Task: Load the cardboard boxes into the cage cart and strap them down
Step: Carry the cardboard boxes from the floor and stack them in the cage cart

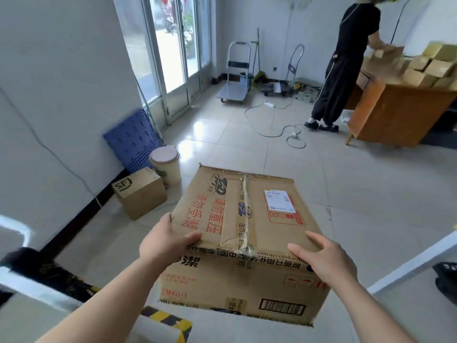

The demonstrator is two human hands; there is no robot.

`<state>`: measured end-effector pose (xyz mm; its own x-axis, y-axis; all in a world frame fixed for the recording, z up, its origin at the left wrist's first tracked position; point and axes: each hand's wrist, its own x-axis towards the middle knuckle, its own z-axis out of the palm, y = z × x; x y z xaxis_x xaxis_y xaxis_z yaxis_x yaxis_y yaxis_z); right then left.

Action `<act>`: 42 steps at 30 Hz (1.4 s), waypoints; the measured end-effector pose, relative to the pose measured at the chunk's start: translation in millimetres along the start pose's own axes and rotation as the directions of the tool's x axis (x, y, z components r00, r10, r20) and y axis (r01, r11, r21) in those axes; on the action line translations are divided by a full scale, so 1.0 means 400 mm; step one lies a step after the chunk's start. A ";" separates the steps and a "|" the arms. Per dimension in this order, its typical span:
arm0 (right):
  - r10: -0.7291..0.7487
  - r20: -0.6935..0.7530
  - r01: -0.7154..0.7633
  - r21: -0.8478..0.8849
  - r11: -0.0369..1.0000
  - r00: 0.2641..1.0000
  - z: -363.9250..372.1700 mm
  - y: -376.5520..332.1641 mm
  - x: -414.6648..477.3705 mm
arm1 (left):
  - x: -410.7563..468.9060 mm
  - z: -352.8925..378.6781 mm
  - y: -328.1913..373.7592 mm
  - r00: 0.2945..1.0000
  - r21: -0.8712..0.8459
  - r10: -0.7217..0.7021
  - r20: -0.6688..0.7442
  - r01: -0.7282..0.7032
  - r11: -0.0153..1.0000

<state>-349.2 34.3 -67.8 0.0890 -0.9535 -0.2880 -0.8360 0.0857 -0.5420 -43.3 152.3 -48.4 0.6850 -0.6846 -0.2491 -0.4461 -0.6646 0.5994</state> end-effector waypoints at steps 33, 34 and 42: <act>-0.877 0.409 0.948 0.077 0.309 0.253 0.481 -1.217 -0.590 | -0.595 -0.808 -0.680 0.332 -0.635 -0.698 -0.634 0.292 0.715; -0.873 0.432 0.954 0.079 0.288 0.228 0.503 -1.221 -0.606 | -0.608 -0.796 -0.699 0.311 -0.660 -0.722 -0.618 0.294 0.691; -0.798 0.592 0.979 0.073 0.190 0.110 0.669 -1.231 -0.696 | -0.671 -0.732 -0.831 0.231 -0.740 -0.826 -0.513 0.369 0.563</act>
<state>182.7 335.0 68.1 0.9978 -0.0026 -0.0665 -0.0318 -0.8961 -0.4427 89.7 644.8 42.0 0.8227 0.5448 -0.1625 0.4276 -0.4047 0.8083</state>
